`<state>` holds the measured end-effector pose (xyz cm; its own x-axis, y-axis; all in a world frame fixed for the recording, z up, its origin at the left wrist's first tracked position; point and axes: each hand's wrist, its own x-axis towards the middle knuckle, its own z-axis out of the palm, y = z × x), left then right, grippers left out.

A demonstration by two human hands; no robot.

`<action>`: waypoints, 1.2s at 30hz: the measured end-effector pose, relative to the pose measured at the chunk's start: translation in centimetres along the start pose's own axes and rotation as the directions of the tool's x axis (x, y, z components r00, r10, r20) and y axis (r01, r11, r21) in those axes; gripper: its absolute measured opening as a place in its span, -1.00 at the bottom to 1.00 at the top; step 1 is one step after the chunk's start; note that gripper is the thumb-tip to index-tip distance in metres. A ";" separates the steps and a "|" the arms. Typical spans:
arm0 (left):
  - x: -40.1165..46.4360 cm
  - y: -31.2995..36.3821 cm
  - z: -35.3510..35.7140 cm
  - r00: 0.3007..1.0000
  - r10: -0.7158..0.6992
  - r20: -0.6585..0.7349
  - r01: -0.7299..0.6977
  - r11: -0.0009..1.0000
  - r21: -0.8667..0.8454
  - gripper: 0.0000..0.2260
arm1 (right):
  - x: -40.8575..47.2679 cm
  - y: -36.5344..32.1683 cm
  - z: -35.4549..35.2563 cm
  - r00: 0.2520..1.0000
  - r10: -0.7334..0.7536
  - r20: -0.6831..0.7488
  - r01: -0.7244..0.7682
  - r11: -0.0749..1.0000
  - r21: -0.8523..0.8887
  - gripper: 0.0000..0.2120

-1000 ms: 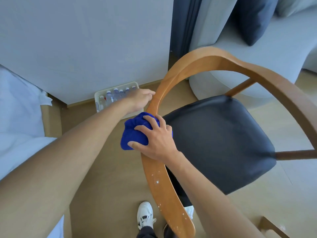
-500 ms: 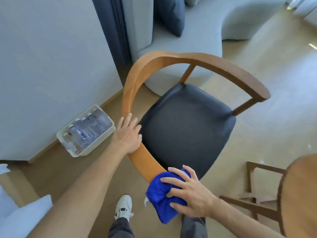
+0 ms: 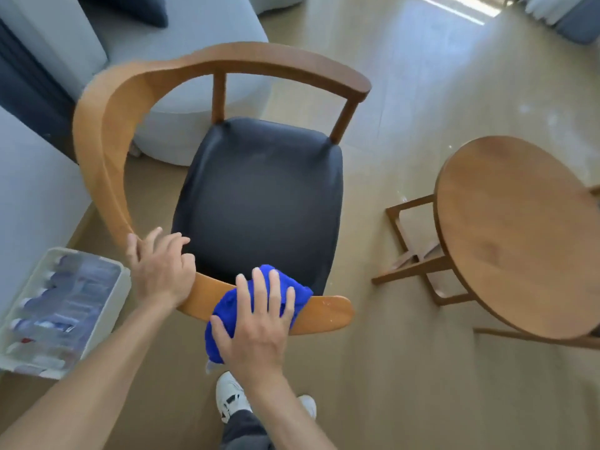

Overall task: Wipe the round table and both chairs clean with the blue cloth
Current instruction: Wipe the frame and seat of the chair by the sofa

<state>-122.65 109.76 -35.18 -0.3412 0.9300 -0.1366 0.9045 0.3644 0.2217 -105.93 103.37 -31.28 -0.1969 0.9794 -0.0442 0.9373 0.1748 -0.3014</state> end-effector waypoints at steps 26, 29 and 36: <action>-0.3 0.1 0.4 0.993 0.004 -0.121 -0.005 1.000 -0.014 -0.60 | -0.1 2.6 1.2 0.965 -0.184 -0.185 0.206 0.973 0.106 -0.55; -0.5 0.4 0.2 0.993 -0.014 -0.121 0.009 0.999 -0.040 -0.61 | -1.7 9.5 -0.9 0.965 -0.141 -0.221 0.156 0.986 0.051 -0.58; -0.7 0.6 -0.6 0.995 0.010 -0.102 -0.020 0.994 -0.106 -0.64 | -1.5 5.5 1.2 0.961 0.060 -0.272 -0.060 0.998 0.006 -0.62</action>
<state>-121.97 109.34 -34.40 -0.3569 0.9335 -0.0351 0.8789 0.3483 0.3259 -100.85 102.74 -33.97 -0.0551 0.9786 0.1984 0.9459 0.1148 -0.3036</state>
